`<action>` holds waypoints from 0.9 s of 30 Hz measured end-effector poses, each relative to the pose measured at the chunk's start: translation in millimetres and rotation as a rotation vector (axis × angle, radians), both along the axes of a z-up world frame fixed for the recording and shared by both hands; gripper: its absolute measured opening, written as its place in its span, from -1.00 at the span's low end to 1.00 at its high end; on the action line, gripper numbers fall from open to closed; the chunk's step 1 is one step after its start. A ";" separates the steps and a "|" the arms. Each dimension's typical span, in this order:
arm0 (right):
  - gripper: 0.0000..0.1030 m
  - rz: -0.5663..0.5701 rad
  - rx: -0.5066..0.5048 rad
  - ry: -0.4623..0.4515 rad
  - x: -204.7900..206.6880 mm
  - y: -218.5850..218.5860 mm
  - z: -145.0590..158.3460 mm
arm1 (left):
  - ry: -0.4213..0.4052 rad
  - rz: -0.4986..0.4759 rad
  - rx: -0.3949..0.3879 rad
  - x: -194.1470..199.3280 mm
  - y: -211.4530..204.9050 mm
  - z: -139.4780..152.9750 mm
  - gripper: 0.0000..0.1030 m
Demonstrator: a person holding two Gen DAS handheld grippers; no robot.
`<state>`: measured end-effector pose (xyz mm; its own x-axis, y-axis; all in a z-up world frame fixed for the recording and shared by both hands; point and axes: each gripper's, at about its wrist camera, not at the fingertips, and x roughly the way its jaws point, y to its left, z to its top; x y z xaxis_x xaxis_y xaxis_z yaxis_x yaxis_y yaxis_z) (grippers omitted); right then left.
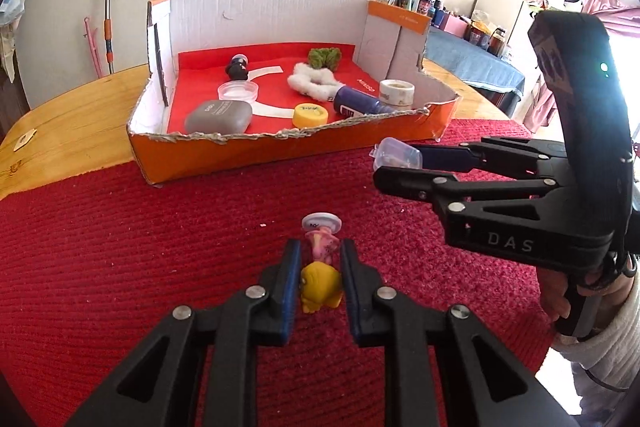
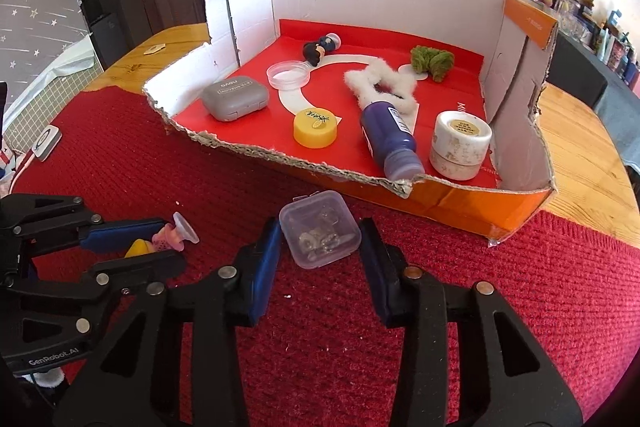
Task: Organize objects
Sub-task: 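Close left tool on yellow and pink figurines while right tool grasps clear box, then carry figurines and clear plastic box into the cardboard box with both tools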
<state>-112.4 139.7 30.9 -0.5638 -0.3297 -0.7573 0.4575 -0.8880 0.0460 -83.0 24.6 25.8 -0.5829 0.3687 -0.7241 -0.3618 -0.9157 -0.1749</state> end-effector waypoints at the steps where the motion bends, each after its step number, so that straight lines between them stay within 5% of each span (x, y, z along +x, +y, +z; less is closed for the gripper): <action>1: -0.26 0.002 -0.015 0.008 5.6 2.7 4.7 | -0.002 0.000 0.011 2.5 -1.6 2.1 -0.59; 10: -0.26 0.029 -0.088 0.079 50.8 15.7 47.1 | 0.086 0.009 0.048 26.8 -12.9 41.3 -0.59; 27: -0.26 0.018 -0.092 0.081 52.7 20.4 53.5 | 0.117 0.045 0.026 20.1 -19.3 61.3 -0.59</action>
<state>-59.7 160.1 84.4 -0.6149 -0.4064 -0.6758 0.4792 -0.8732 0.0891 -62.9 5.3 87.0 -0.6794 0.3578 -0.6406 -0.3394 -0.9273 -0.1579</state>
